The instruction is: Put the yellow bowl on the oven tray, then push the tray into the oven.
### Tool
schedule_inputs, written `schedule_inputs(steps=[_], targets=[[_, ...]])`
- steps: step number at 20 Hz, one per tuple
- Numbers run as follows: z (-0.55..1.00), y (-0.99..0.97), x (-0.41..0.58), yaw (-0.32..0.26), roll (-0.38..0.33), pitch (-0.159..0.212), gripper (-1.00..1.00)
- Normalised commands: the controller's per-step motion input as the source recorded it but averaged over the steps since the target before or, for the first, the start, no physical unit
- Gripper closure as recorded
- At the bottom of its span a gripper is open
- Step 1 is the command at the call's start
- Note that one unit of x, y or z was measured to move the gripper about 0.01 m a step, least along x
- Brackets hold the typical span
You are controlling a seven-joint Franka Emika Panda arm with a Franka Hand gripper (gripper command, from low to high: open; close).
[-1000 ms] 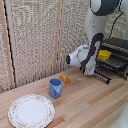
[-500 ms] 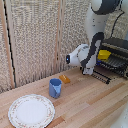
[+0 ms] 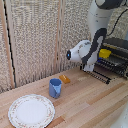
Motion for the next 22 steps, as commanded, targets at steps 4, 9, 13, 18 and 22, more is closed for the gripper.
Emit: schedule_inputs(steps=[4,9,13,18,22], targets=[[0.56,-0.73,-0.076,0.023,0.079,-0.021,1.0],[0.59,-0.91,-0.229,0.031,0.006,0.004,1.0],[0.54,-0.93,-0.228,0.006,-0.055,0.005,1.0],[0.32,-0.88,-0.135,0.0,-0.14,0.021,1.0],[0.0,-0.53,-0.106,0.007,-0.276,0.035,1.0]])
